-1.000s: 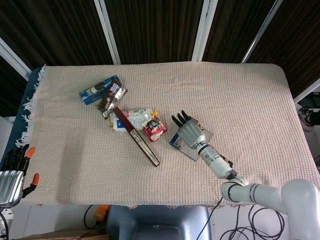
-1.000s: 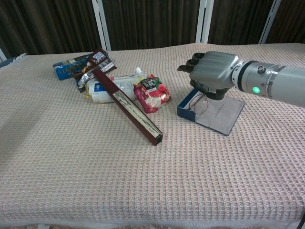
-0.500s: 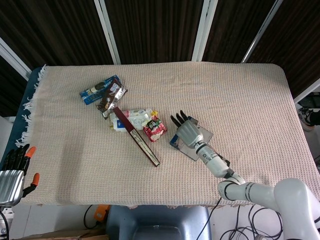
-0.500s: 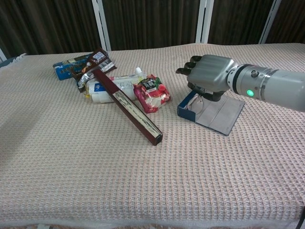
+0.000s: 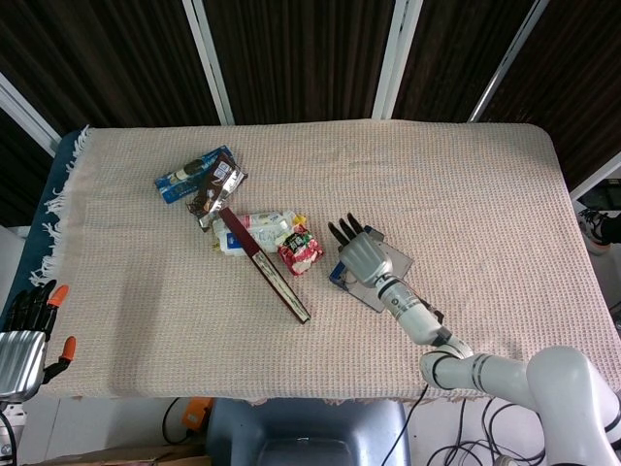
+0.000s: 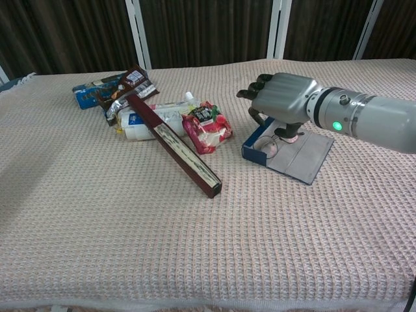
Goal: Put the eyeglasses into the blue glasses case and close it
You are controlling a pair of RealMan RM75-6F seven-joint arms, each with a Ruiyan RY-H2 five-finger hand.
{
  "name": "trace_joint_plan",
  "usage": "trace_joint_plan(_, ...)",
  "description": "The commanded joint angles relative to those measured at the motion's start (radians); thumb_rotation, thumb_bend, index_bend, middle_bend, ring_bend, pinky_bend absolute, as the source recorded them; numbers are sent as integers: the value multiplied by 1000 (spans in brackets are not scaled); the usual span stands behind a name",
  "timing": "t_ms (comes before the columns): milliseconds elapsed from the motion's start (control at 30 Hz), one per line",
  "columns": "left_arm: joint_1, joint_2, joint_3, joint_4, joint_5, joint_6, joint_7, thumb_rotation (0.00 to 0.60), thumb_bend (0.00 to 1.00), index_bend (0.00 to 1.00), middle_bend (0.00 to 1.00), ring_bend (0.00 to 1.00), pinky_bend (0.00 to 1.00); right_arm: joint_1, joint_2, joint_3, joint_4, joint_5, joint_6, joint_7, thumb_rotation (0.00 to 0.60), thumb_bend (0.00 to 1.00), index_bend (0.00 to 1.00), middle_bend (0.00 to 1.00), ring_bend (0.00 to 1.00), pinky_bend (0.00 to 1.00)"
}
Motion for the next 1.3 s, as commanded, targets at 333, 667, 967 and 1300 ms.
trace_joint_plan(333,3,-1,6,0,14,7,-1,600,421,0,0,0,49,-62,15,-1,43,-83,103,112,600,242,339,53,0,0)
trace_joint_plan(667,-1,1,4,1,7,-3,-6,600,423,0,0,0,49,-57,-100,3,200,-99,88,116,600,226,322,34,0,0)
trace_joint_plan(967,0,4,2,3,5,-1,-15,600,422,0,0,0,49,-50,-156,24,261,-97,75,110,600,226,322,34,0,0)
trace_joint_plan(1300,1,11,-3,4,-6,-3,-34,600,422,0,0,0,49,-31,-207,55,318,-90,57,98,600,225,326,34,0,0)
